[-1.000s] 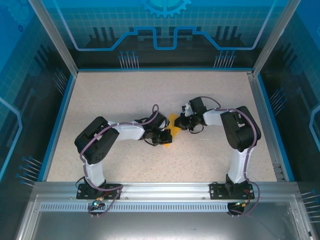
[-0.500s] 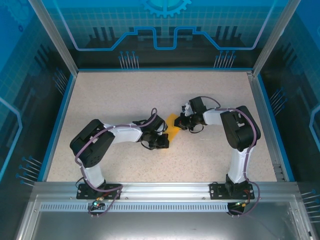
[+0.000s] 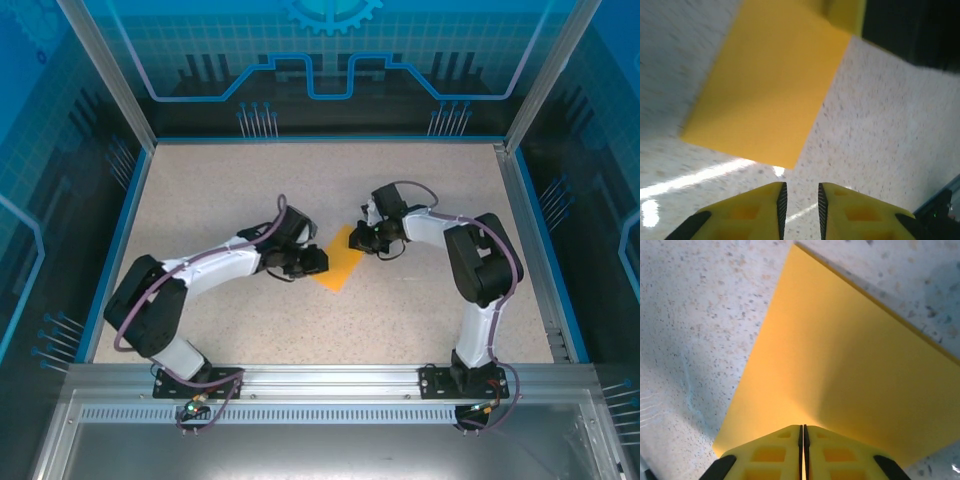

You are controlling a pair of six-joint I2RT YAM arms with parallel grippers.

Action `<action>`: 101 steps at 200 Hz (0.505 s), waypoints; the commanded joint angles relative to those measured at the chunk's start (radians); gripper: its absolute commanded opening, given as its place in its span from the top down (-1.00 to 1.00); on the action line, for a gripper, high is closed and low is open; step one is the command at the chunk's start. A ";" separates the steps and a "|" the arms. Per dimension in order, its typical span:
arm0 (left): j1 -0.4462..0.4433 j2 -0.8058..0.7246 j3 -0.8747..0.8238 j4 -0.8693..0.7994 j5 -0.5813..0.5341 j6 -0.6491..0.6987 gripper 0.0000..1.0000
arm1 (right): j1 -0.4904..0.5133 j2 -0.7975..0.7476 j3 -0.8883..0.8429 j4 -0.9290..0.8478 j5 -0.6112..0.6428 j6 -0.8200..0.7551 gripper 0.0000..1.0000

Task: Fold a paper plane with a square sheet of paper (pick it up from the middle)
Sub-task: First fold in half a square sheet of paper at the center of the table, then fold the triangle a second time at the center of the table.

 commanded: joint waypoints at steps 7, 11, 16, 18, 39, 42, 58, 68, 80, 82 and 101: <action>0.092 -0.051 -0.056 -0.030 -0.061 -0.051 0.26 | 0.056 -0.054 0.063 -0.139 0.191 -0.010 0.60; 0.101 -0.055 -0.063 -0.029 -0.063 -0.054 0.22 | 0.064 -0.053 0.070 -0.151 0.215 -0.003 0.56; 0.113 -0.058 -0.068 -0.028 -0.063 -0.056 0.19 | 0.070 -0.049 0.078 -0.167 0.245 0.005 0.51; 0.117 -0.059 -0.071 -0.028 -0.063 -0.057 0.17 | 0.073 -0.047 0.083 -0.173 0.255 0.008 0.50; 0.154 -0.059 -0.088 -0.022 -0.057 -0.073 0.02 | 0.098 -0.013 0.130 -0.242 0.362 0.039 0.34; 0.159 -0.058 -0.091 -0.022 -0.056 -0.074 -0.01 | 0.100 -0.008 0.136 -0.250 0.371 0.042 0.32; 0.174 -0.061 -0.099 -0.021 -0.056 -0.078 -0.14 | 0.111 0.023 0.164 -0.278 0.414 0.056 0.17; 0.178 -0.064 -0.102 -0.020 -0.054 -0.078 -0.20 | 0.117 0.044 0.181 -0.289 0.424 0.056 0.07; 0.182 -0.068 -0.110 -0.015 -0.052 -0.080 -0.28 | 0.126 0.061 0.195 -0.291 0.431 0.053 -0.04; 0.182 -0.068 -0.111 -0.013 -0.050 -0.079 -0.29 | 0.129 0.065 0.197 -0.293 0.433 0.052 -0.05; 0.182 -0.077 -0.120 -0.003 -0.029 -0.079 -0.37 | 0.148 0.102 0.232 -0.323 0.449 0.031 -0.15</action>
